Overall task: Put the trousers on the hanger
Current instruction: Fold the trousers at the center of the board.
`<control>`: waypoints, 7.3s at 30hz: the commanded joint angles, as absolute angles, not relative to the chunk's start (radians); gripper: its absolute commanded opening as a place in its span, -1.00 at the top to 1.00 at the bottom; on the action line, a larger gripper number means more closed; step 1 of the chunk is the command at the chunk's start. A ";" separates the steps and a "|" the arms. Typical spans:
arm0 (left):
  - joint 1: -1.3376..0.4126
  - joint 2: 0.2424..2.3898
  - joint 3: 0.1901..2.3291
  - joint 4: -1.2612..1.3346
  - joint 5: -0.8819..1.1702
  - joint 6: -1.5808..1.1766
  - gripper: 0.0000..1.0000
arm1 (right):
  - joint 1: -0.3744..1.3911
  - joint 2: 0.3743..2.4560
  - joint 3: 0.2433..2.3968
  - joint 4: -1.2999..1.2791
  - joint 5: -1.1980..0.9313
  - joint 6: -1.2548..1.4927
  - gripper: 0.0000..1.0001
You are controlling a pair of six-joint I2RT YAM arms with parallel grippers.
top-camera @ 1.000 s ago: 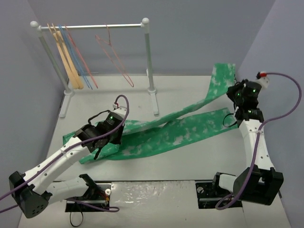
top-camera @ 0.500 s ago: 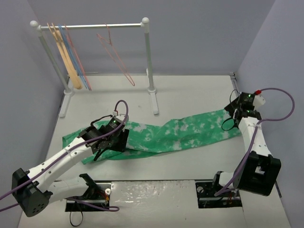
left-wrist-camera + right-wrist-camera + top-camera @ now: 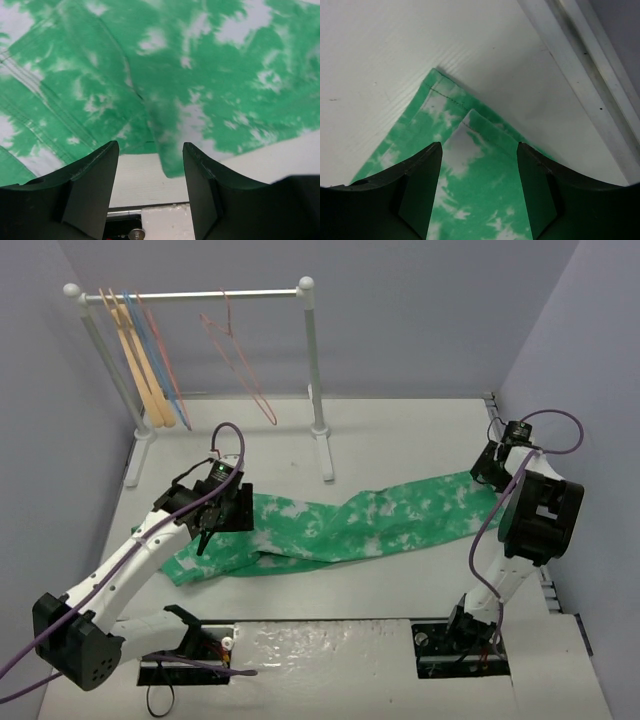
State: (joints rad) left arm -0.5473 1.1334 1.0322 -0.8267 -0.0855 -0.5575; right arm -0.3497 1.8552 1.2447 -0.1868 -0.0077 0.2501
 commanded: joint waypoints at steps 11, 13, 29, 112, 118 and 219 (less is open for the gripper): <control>-0.426 1.165 0.998 -0.738 -0.031 -0.542 -0.02 | -0.341 1.900 1.285 -0.115 -0.034 0.218 0.43; -0.426 1.170 0.993 -0.736 -0.029 -0.538 -0.01 | -0.339 1.898 1.284 -0.114 -0.019 0.220 0.67; -0.420 1.173 1.007 -0.747 -0.040 -0.517 -0.01 | -0.210 1.756 1.394 -0.117 0.011 0.129 1.00; -0.375 1.084 0.982 -0.804 -0.067 -0.532 -0.01 | -0.278 1.746 1.172 -0.260 0.293 0.428 0.91; -0.361 1.085 0.961 -0.793 -0.079 -0.557 0.00 | -0.227 1.729 1.186 -0.228 0.265 0.388 0.33; -0.075 1.274 1.239 -1.021 -0.494 -0.419 0.99 | -0.267 1.844 1.190 0.035 -0.058 0.425 0.01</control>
State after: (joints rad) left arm -0.1064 1.2641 1.2905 -0.9777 -0.4237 -0.4943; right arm -0.2611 1.9076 1.1820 0.0257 -0.0881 0.4404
